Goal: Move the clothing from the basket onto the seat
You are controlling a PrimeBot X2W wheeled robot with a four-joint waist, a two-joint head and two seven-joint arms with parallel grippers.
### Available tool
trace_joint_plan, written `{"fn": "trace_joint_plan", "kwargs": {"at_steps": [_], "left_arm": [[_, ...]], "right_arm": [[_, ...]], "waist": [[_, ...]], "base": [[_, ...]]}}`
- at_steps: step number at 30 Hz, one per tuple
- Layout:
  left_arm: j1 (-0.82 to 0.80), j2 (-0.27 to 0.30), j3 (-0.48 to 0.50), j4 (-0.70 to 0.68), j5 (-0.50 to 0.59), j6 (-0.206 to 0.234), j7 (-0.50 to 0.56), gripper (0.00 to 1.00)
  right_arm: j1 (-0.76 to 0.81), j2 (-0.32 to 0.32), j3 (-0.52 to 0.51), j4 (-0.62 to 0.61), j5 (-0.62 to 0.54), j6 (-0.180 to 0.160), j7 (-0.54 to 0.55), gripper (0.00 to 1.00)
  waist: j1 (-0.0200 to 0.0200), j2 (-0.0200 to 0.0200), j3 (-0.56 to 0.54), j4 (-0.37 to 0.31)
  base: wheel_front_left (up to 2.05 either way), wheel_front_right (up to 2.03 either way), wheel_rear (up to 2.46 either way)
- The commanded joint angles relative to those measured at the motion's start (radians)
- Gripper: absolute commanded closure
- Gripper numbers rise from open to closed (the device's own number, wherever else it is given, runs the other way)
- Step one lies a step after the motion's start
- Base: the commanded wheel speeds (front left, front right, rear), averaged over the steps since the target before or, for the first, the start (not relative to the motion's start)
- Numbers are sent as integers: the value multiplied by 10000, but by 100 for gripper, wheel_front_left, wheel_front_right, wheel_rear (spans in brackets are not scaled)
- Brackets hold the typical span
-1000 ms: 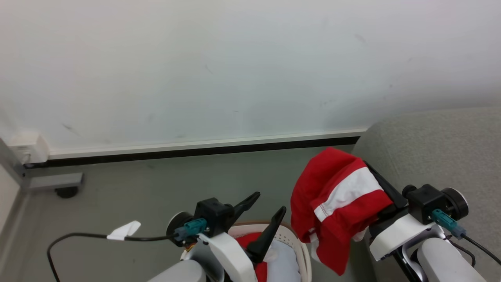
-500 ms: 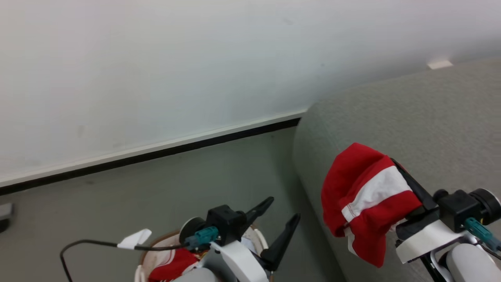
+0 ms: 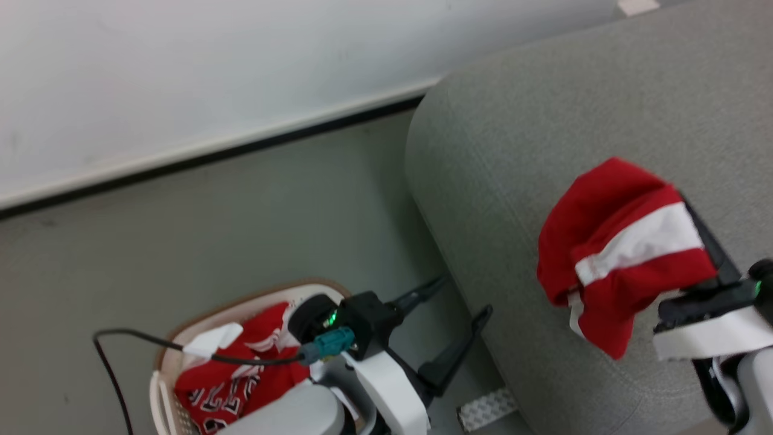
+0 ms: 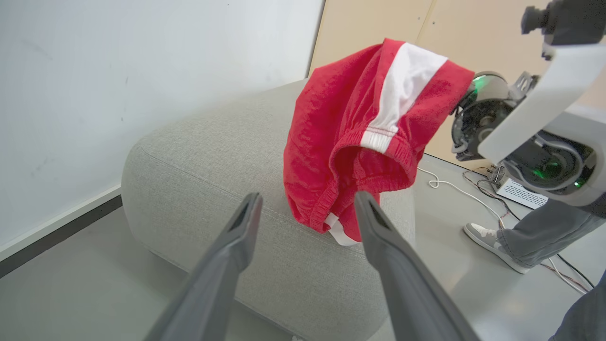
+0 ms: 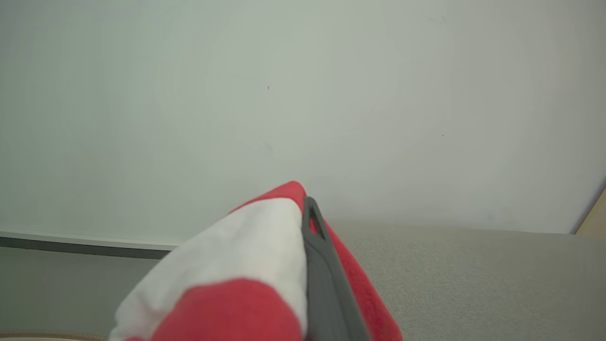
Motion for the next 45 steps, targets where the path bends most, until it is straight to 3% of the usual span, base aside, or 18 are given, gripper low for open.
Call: {"fn": "trace_joint_plan", "kwargs": {"at_steps": [1, 7, 13, 18, 24, 27, 28, 32, 37, 45], "left_arm": [[-338, 224, 50, -153, 246, -70, 115, 0], [-1869, 676, 308, -769, 752, -347, 700, 0], [-3664, 787, 742, -1192, 1155, -662, 1184, 0], [-4428, 583, 916, -1234, 1302, -827, 1193, 0], [-4583, 330, 967, -1058, 1250, -849, 880, 0], [-4202, 322, 952, -835, 1082, -803, 687, 0], [-4094, 313, 950, -762, 1002, -788, 612, 0], [-3755, 375, 932, -530, 840, -750, 389, 0], [-3262, 591, 901, -260, 643, -699, 214, 0], [-1683, 899, 1171, 261, 26, -276, -581, 0]], "right_arm": [[-446, 110, -243, -96, -48, -21, 5, 100], [-2442, 178, -1448, -1, -72, -21, 331, 100], [-5418, -327, -2796, 676, -128, -21, 1354, 100], [-7105, -779, -4240, 1636, -713, -21, 1752, 100], [-7970, -1441, -6136, 3222, -2564, -21, 1577, 99], [-7554, -1017, -6987, 4032, -3289, -21, 1272, 55], [-7368, -832, -7252, 4323, -3476, -21, 1133, 0], [-6818, -104, -7889, 5243, -3822, -21, 431, 0], [-5876, 657, -7718, 5693, -3701, -21, 24, 0], [-3312, 1473, -6457, 3632, -2925, -23, -6, 0]], "waist": [[0, -1, 1183, 145], [0, -1, 3392, 659], [0, -1, 5388, 1180], [0, -1, 6075, 1538], [0, -1, 6347, 1997], [0, -1, 6207, 2078], [0, -1, 6116, 2073], [0, -1, 5731, 1968], [0, -1, 4879, 1687], [0, -1, 2818, 1508]], "base": [[0, 0, 0], [0, 0, 0], [0, 0, 0], [0, 0, 0], [0, 0, 0], [0, 0, 0], [0, 0, 0], [0, 0, 0], [0, 0, 0], [0, 0, 0]]}}
